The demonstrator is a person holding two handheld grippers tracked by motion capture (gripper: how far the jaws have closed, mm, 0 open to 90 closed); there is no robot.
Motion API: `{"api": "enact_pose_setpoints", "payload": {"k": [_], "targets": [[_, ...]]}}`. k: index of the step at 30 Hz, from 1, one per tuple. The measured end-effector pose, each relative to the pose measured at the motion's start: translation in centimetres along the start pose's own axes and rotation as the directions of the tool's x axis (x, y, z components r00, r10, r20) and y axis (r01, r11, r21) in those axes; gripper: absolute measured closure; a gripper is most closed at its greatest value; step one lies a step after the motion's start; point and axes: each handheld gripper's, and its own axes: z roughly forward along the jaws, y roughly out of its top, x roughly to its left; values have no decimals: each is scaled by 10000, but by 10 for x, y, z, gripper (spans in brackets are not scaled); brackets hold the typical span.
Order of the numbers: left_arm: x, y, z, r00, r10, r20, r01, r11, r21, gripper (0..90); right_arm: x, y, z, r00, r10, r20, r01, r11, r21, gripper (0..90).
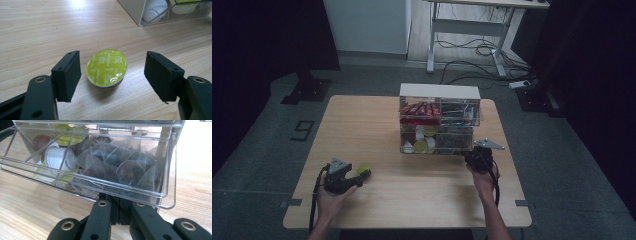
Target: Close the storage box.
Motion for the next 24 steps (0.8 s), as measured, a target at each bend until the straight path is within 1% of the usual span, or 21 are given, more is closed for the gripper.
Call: {"api": "enact_pose_setpoints", "payload": {"k": [6, 18, 21, 24], "targets": [[0, -1, 0, 10000, -13, -39, 14, 10000, 40, 303, 0, -4, 2, 10000, -4, -42, 5, 9998, 222, 878], [-1, -1, -1, 10000, -47, -10, 47, 10000, 9, 307, -1, -8, -2, 9999, 49, -122, -47, 9998, 213, 873], [-1, -1, -1, 10000, -42, 1, 42, 10000, 22, 307, -2, -10, -3, 9999, 60, -81, -58, 9997, 223, 873], [-1, -2, -1, 10000, -58, 5, 58, 10000, 28, 307, -4, -12, -4, 9999, 145, -86, -143, 9997, 222, 874]]}}
